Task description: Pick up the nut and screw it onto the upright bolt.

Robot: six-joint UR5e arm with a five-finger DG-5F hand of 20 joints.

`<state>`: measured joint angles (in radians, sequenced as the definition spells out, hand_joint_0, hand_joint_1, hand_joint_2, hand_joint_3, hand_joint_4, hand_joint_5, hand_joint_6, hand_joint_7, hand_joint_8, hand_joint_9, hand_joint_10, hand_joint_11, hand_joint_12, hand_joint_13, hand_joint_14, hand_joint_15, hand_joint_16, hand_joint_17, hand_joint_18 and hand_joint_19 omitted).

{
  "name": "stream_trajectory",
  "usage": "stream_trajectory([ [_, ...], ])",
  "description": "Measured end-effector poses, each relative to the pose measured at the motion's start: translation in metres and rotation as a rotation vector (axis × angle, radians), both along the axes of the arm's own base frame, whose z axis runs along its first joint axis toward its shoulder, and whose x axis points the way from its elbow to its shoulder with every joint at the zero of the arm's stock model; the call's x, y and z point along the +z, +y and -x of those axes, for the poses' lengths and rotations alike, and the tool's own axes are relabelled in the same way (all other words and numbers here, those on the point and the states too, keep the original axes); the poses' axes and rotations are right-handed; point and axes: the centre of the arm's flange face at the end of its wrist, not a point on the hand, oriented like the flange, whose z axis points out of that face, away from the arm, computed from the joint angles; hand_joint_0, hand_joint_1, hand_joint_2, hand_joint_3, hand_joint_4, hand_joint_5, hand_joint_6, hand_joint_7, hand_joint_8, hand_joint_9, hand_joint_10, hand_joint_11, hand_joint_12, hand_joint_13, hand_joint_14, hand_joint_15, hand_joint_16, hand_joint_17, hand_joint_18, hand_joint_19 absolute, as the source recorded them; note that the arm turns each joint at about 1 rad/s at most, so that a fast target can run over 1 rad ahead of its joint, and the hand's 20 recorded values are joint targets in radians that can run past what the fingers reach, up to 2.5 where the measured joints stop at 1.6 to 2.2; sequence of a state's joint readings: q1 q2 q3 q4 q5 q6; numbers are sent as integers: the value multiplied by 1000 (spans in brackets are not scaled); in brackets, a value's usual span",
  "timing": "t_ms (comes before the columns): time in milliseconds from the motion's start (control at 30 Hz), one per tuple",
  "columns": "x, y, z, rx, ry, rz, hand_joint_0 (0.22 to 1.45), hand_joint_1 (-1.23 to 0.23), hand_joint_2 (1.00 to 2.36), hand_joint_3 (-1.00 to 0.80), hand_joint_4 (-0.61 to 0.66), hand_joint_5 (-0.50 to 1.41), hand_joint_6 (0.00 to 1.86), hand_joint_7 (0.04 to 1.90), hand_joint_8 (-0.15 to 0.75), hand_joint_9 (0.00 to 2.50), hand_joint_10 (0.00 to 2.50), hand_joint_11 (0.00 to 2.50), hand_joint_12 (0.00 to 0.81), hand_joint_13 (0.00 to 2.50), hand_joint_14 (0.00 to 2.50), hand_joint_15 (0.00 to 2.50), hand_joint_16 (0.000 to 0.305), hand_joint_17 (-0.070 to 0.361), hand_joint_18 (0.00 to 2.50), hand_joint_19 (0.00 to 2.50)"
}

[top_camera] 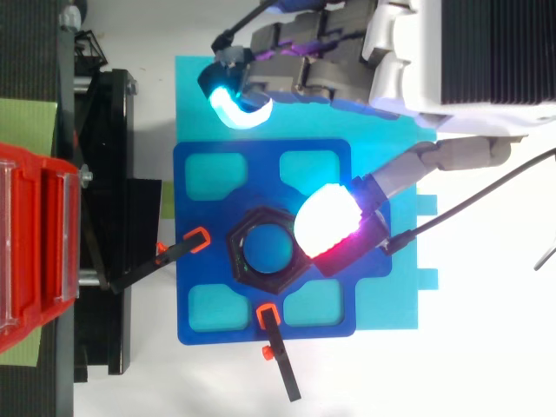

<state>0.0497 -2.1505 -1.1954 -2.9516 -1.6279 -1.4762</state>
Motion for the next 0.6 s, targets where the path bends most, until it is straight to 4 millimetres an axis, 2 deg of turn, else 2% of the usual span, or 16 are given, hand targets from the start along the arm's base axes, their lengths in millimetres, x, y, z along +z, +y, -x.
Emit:
stream_trajectory([
  [133, 3, 6, -5, 5, -39, 16, 502, -208, 1000, -500, 175, -126, 502, 697, 199, 795, 0, 0, 203, 640, 0, 0, 25, 56, 367, 82],
  [267, 4, 14, -6, 12, -47, 20, 499, -198, 1000, -500, 183, -111, 502, 732, 199, 764, 0, 0, 219, 573, 0, 0, 25, 57, 241, 0],
  [333, 3, 21, -7, 18, -41, 21, 498, -193, 1000, -500, 185, -102, 502, 749, 197, 721, 0, 0, 227, 499, 0, 0, 25, 57, 129, 0],
  [600, 3, 49, -9, 45, -35, 19, 495, -182, 1000, -500, 184, -92, 503, 768, 198, 689, 0, 0, 238, 469, 0, 0, 26, 59, 75, 0],
])
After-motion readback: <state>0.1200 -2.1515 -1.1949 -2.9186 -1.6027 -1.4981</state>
